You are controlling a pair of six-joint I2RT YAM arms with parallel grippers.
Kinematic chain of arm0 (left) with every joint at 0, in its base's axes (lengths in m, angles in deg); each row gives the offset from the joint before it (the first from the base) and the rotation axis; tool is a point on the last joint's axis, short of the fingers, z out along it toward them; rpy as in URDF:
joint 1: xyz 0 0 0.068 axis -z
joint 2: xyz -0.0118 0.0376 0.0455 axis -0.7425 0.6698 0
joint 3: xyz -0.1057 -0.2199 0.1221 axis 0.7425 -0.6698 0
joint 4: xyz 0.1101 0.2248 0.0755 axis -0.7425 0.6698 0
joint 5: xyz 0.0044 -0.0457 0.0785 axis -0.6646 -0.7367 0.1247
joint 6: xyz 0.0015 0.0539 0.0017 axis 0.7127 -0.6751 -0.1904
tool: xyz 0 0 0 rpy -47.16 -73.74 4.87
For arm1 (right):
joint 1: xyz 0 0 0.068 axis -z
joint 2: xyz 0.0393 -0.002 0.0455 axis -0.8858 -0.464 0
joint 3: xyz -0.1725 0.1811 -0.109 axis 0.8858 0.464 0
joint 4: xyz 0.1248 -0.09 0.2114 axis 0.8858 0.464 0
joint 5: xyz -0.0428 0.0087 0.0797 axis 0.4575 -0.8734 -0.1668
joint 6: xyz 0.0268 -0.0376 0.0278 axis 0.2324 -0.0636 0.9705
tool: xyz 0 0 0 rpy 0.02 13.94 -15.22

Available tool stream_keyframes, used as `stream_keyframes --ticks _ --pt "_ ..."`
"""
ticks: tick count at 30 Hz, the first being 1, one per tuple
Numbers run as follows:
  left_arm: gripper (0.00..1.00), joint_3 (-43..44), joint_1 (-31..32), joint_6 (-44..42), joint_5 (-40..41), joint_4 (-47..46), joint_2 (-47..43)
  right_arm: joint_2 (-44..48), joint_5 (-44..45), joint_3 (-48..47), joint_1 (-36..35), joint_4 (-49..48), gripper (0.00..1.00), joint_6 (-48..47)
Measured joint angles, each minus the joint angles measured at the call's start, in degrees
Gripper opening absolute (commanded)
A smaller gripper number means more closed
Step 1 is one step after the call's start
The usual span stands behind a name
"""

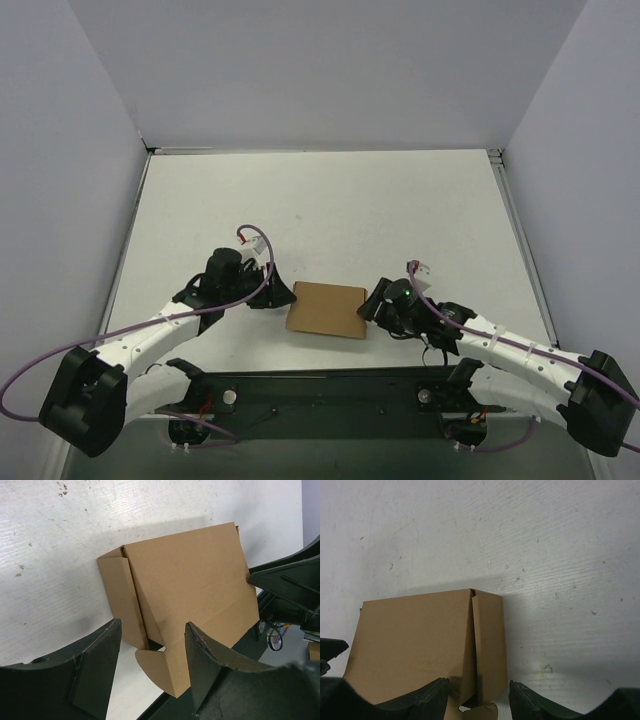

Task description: Fold the paper box

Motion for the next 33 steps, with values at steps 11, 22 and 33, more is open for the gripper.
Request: stream_keyframes --ticks 11,22,33 --pt "0.58 -1.6 1.7 -1.2 3.8 -0.3 1.8 -1.0 2.7 0.0 -1.9 0.0 0.51 -0.2" --pt "0.56 -0.7 7.5 -2.6 10.3 -0.1 5.6 -6.6 9.4 -1.6 -6.2 1.3 0.56 -1.0" --pt "0.73 7.3 4.6 -7.2 13.4 11.0 0.4 1.9 16.5 -7.9 -13.4 8.2 0.75 -18.1"
